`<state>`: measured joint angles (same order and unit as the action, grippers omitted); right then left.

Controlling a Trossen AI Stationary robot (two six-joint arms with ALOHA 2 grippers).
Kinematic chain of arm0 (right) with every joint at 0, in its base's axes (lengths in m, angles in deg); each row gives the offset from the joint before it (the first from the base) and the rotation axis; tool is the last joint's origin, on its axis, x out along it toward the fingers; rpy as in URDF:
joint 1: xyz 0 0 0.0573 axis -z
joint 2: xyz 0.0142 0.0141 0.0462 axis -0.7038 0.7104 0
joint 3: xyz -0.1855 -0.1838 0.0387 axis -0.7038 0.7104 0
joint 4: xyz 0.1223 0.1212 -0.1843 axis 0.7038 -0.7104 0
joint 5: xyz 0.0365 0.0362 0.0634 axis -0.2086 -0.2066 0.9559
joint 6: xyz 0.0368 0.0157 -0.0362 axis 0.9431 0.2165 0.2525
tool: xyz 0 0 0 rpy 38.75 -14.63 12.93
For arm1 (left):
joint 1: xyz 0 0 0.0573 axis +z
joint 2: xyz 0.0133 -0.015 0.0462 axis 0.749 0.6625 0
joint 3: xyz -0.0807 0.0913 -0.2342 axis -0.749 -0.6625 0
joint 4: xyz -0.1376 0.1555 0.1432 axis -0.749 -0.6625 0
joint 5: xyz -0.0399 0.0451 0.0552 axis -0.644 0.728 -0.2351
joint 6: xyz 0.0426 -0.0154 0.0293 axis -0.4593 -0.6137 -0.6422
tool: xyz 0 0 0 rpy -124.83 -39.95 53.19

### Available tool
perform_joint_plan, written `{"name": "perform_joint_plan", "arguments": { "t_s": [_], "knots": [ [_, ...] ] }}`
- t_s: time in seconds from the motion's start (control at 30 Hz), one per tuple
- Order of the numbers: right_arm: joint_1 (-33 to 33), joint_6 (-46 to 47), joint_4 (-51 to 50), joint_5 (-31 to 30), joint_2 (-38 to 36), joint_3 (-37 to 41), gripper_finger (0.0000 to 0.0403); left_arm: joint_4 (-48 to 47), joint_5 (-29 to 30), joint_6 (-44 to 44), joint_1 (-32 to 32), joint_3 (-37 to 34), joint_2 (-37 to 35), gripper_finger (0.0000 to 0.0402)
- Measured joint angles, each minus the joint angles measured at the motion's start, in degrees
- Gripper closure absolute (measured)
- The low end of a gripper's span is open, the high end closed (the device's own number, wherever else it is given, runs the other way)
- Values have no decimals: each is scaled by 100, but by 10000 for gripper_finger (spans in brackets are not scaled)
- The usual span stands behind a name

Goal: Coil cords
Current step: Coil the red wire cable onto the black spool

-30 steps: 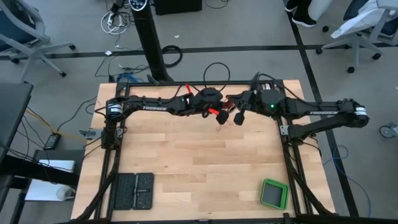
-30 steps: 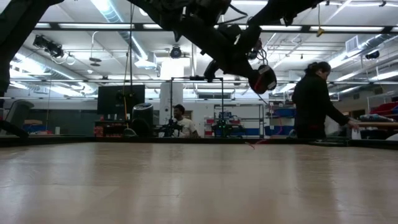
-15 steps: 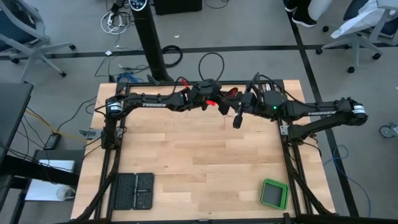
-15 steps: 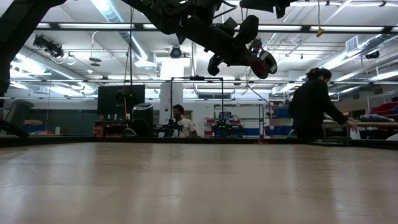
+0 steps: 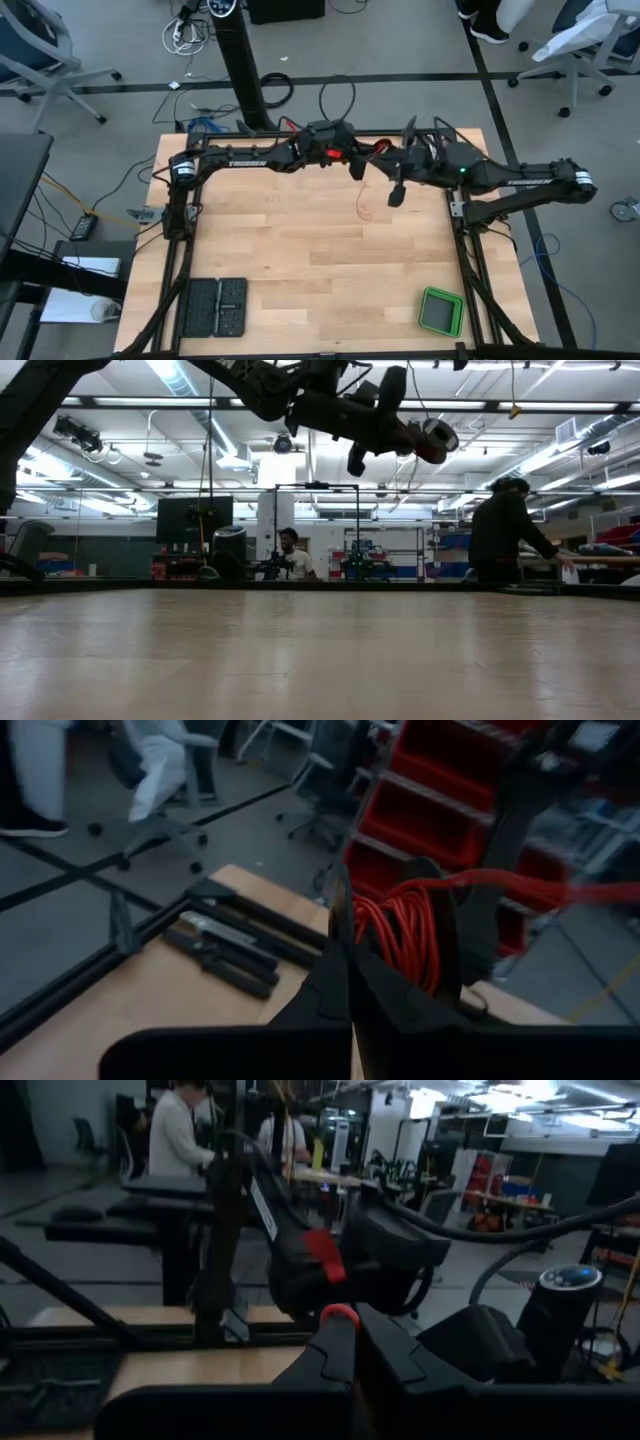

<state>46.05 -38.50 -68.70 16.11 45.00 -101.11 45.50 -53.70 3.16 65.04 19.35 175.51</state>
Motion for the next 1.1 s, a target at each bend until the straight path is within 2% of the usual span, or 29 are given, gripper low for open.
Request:
{"name": "perform_joint_plan", "arguments": {
  "t_s": [0.23,0.63,0.87,1.1],
  "knots": [
    [2,5,-47,75,-342,0,403,386,-326,299,78,0,0,400],
    [132,124,-402,351,-233,0,403,1266,-774,1144,98,-2,-4,400],
    [334,81,-639,436,-50,-4,403,1651,-717,1338,98,-2,-7,400],
    [519,82,-638,778,355,-6,403,1892,-506,1457,118,-20,2,400]
  ]
}}
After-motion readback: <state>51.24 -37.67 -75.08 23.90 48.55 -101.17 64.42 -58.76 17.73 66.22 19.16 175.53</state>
